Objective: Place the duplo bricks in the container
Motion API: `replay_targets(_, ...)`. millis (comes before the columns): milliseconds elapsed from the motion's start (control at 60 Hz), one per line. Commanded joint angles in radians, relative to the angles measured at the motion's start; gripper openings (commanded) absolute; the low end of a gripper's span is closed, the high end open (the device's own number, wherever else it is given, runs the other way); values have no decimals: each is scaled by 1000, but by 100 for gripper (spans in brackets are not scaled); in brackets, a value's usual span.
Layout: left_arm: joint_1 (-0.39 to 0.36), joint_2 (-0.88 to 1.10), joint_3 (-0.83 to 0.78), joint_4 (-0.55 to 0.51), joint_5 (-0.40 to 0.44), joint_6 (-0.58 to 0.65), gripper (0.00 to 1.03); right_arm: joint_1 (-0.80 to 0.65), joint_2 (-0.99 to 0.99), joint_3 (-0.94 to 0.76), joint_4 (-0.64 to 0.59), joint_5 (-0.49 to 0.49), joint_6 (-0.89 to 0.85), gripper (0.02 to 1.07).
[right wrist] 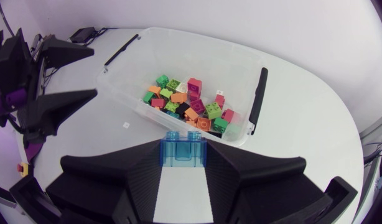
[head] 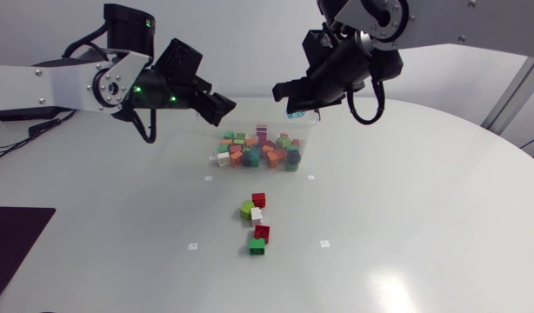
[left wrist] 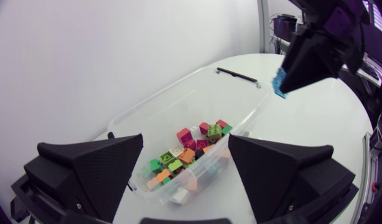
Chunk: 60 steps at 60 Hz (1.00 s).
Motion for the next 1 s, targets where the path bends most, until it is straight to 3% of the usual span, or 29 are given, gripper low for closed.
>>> replay_targets(0,10,-60,-79,-36,44,81,98,-3,46,44,10,-3,24,22)
replay_targets(250,-11,-110,-208,-144,134,265,96,-6,138,162,24,-2,39,22)
replay_targets(733,-80,-29,-233,-271,151,471,96,-14,248,253,124,44,38,23)
replay_targets(900,-88,14,-234,-291,151,524,96,-8,306,320,120,95,33,49)
replay_targets(933,-91,23,-231,-294,151,530,96,-6,322,340,113,101,35,57)
replay_targets(983,-94,40,-228,-297,151,547,96,-3,348,380,81,106,38,77)
